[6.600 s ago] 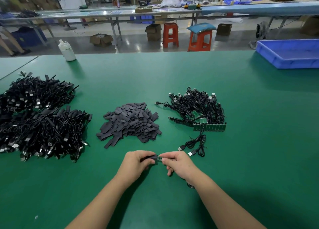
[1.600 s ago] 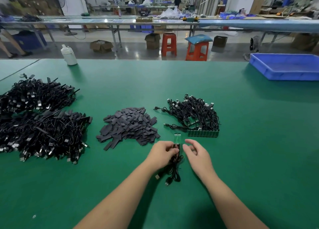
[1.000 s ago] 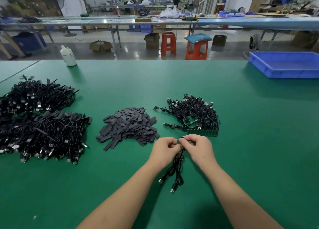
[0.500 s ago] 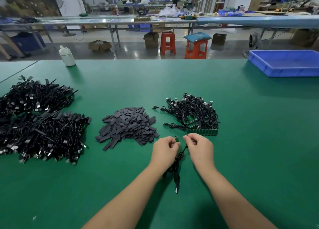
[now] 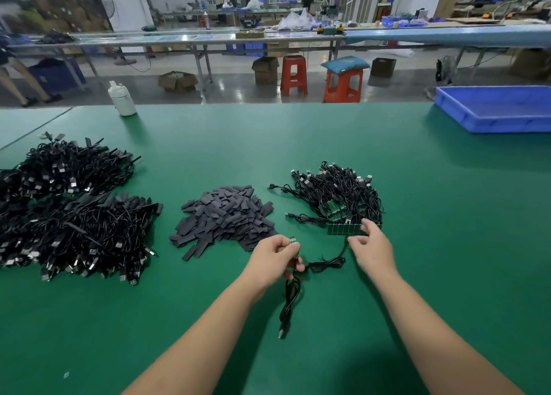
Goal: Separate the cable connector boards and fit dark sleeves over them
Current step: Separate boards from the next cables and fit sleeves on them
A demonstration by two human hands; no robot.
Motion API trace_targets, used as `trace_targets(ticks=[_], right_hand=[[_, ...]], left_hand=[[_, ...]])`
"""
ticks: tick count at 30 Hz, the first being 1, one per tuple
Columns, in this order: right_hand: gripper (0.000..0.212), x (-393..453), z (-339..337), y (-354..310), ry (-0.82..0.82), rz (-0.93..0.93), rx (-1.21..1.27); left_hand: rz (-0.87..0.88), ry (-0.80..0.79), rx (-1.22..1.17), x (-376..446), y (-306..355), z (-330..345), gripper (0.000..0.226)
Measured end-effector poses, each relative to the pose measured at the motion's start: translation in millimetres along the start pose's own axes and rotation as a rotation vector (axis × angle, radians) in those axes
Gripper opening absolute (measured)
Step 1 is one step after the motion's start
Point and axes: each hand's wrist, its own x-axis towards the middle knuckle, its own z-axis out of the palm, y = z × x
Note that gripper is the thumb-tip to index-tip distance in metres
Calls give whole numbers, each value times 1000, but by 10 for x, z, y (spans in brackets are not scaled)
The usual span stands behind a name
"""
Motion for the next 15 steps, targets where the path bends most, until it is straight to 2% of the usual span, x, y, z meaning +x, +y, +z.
trace_targets(ticks=[2,3,5,7,8,11,15], right_hand=[[45,-92,53,-56,89,-150,-59],[37,-144,98,-87,40,-224,-43],[26,-296,216,-159,-259,-256,55],[37,-462,343,-225,-574,-153,255],[45,-512,396,-238,-645,-88,364],[48,-592,460,-225,-646,-3,539],[37,-609,480,-202,-627,-94,442]], left_hand=[[69,2,117,6,4,-1,21],[105,1,178,6,12,-5,23],[151,-30,173,3,29,-14,23],[167,-84,54,-7,51,-17,22],[170,-94,9,-11,68,-24,22],[132,-29,-8,6,87,-96,23],[34,-48,-19,-20,22,-207,20]])
